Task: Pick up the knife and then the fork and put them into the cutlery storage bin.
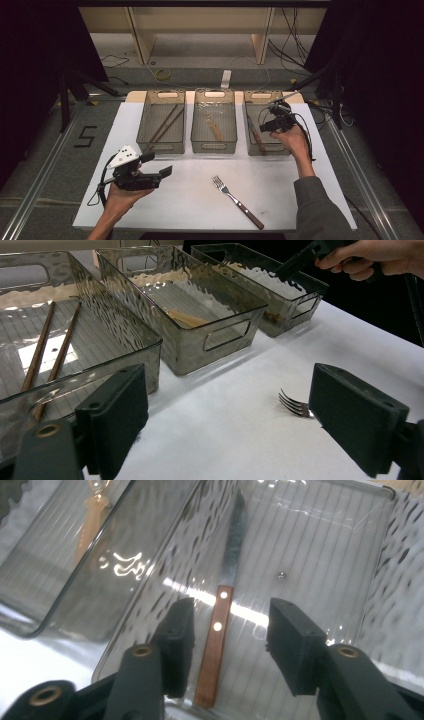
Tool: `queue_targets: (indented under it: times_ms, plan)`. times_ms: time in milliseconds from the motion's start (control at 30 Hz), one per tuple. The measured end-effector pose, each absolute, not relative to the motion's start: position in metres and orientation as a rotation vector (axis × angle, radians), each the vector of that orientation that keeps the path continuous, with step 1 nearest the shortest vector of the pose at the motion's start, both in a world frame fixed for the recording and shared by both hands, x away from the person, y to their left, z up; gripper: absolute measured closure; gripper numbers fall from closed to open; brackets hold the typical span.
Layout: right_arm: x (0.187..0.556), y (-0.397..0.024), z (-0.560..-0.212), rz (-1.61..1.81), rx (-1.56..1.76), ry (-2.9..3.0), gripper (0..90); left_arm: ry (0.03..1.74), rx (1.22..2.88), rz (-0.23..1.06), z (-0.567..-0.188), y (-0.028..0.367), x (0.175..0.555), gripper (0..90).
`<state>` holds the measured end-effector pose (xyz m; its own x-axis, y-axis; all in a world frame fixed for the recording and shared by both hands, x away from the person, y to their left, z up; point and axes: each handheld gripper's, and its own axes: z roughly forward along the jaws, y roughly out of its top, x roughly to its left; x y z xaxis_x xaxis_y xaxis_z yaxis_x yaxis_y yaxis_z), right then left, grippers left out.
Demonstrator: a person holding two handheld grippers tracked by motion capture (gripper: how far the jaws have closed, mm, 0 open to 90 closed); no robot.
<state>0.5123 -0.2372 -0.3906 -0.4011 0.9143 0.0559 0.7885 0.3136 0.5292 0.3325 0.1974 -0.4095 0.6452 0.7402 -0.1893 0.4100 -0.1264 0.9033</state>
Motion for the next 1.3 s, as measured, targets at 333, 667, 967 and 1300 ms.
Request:
queue_targets:
  times_ms: [333,667,967,1300]
  plan:
    - [0.471,-0.225,-0.371,0.775,1.380,2.390,37.8,0.934,1.754,0.370,-0.410,0.197,0.333,15.4]
    - [0.430,-0.212,-0.369,0.855,1.260,2.448,30.8,0.932,1.756,0.371,-0.410,0.197,0.333,15.4]
    - [0.404,-0.199,-0.378,0.872,1.178,2.524,30.4,0.934,1.756,0.372,-0.410,0.198,0.333,15.4]
    - [0.386,-0.188,-0.385,0.839,1.110,2.595,26.4,0.933,1.755,0.374,-0.409,0.198,0.332,15.3]
